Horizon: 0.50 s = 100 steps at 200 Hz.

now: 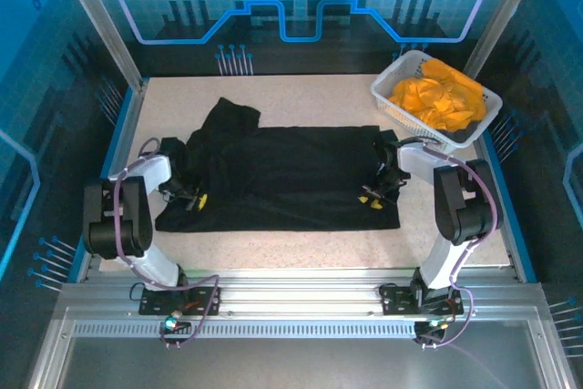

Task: Fold and stack the t-shirts

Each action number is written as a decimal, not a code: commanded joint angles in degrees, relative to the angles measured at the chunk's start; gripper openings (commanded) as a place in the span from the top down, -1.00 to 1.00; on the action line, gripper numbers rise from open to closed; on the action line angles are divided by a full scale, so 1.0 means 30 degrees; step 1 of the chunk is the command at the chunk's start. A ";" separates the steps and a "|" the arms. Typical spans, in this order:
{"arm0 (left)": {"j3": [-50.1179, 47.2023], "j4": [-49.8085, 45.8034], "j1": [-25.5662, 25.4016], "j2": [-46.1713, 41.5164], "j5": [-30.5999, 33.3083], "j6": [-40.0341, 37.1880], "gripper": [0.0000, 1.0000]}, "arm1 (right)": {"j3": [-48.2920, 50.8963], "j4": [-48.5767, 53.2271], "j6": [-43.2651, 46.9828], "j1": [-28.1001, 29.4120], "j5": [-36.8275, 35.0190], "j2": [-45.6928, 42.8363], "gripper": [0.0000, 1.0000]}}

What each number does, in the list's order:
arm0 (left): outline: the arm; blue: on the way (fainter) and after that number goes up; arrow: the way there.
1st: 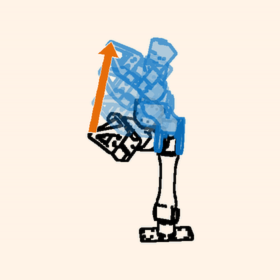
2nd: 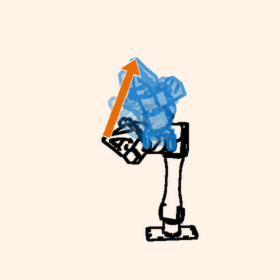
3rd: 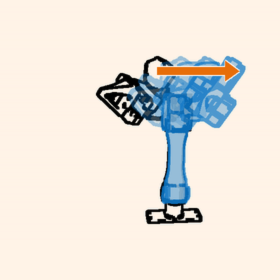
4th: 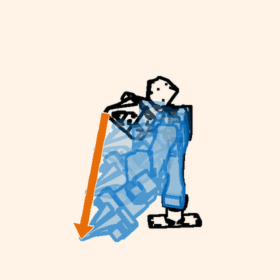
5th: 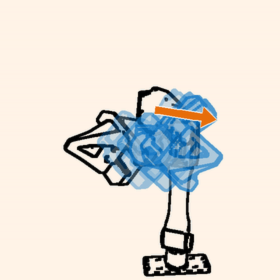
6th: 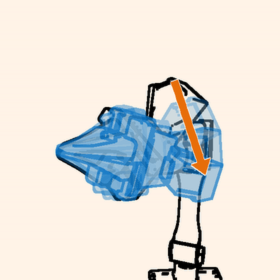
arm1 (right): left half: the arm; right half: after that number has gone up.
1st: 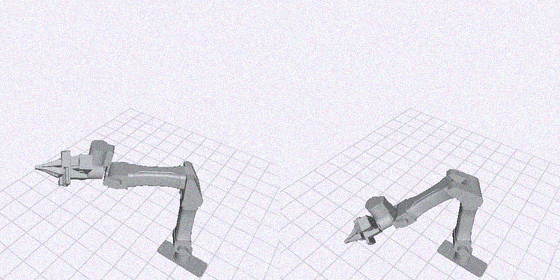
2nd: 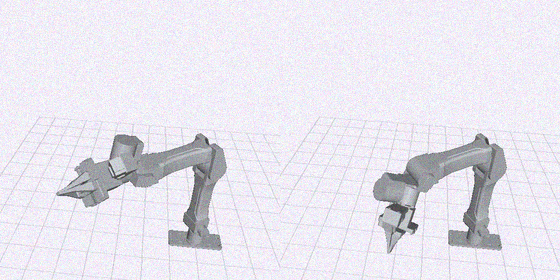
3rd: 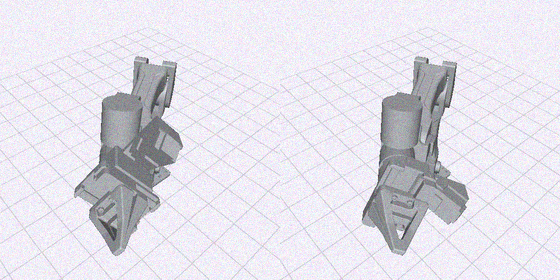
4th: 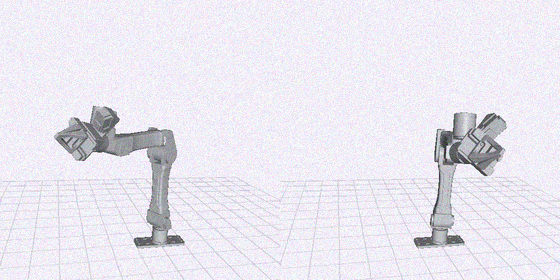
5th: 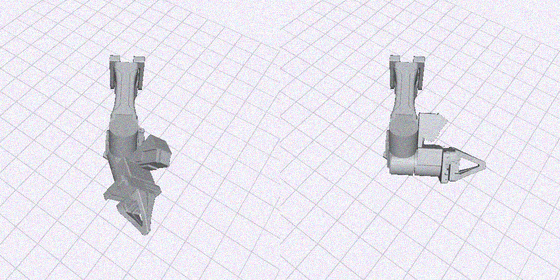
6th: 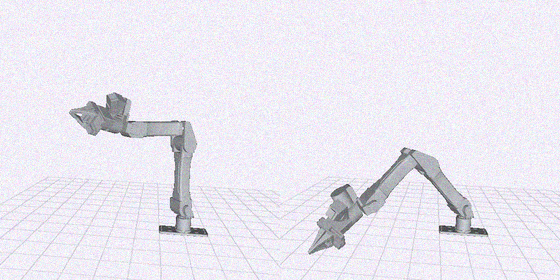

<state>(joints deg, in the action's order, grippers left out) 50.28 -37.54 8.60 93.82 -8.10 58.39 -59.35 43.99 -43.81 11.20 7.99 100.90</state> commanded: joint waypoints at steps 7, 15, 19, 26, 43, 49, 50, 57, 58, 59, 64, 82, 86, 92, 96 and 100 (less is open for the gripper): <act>-0.1840 -0.0281 0.0818 -0.0167 0.0644 0.1036 0.80 | 0.1362 0.1329 -0.1223 0.0196 -0.0664 -0.0175 0.31; -0.2256 -0.0278 0.1030 -0.0579 0.0738 0.1072 0.79 | 0.1663 0.1482 -0.1438 0.0436 -0.0738 -0.0469 0.30; -0.2429 -0.0327 0.1121 -0.0800 0.0854 0.1073 0.79 | 0.1839 0.1576 -0.1589 0.0518 -0.0743 -0.0637 0.30; -0.2666 -0.0430 0.1268 -0.1182 0.1078 0.1041 0.79 | 0.2166 0.1660 -0.1860 0.0679 -0.0736 -0.0928 0.30; -0.3075 -0.0827 0.1560 -0.1840 0.1351 0.0711 0.79 | 0.2872 0.1813 -0.2432 0.1070 -0.0802 -0.1691 0.29; -0.3230 -0.1019 0.1636 -0.2006 0.1329 0.0583 0.78 | 0.3253 0.1810 -0.2593 0.1216 -0.0817 -0.1925 0.29; -0.3271 -0.1035 0.1655 -0.2035 0.1311 0.0579 0.78 | 0.3345 0.1806 -0.2623 0.1231 -0.0817 -0.1974 0.29; -0.3497 -0.1087 0.1672 -0.2262 0.1210 0.0484 0.79 | 0.3593 0.1746 -0.2728 0.1379 -0.0811 -0.2163 0.28; -0.3537 -0.1099 0.1673 -0.2295 0.1208 0.0471 0.79 | 0.3617 0.1745 -0.2734 0.1415 -0.0814 -0.2181 0.28; -0.3572 -0.1104 0.1674 -0.2312 0.1206 0.0465 0.79 | 0.3644 0.1744 -0.2752 0.1419 -0.0816 -0.2204 0.28; -0.3771 -0.1153 0.1674 -0.2496 0.1191 0.0455 0.79 | 0.3714 0.1749 -0.2807 0.1517 -0.0843 -0.2280 0.28; -0.4674 -0.1515 0.1674 -0.3528 0.1726 0.0706 0.79 | 0.3761 0.1745 -0.2814 0.1738 -0.0819 -0.2244 0.28; -0.4821 -0.1659 0.1674 -0.3800 0.2036 0.0743 0.79 | 0.3731 0.1770 -0.2823 0.1774 -0.0803 -0.2207 0.28; -0.5012 -0.1821 0.1674 -0.4225 0.2478 0.0830 0.79 | 0.3700 0.1817 -0.2828 0.1833 -0.0817 -0.2199 0.28; -0.5133 -0.1883 0.1672 -0.4496 0.2700 0.0899 0.79 | 0.3678 0.1873 -0.2866 0.1873 -0.0817 -0.2199 0.28; -0.5233 -0.1946 0.1723 -0.4742 0.2866 0.0925 0.79 | 0.3646 0.1915 -0.2911 0.1945 -0.0817 -0.2213 0.28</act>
<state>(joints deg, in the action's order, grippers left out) 38.83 -36.14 12.53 82.19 -8.82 60.07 -50.13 45.84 -50.76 16.14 8.56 93.47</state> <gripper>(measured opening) 0.107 0.359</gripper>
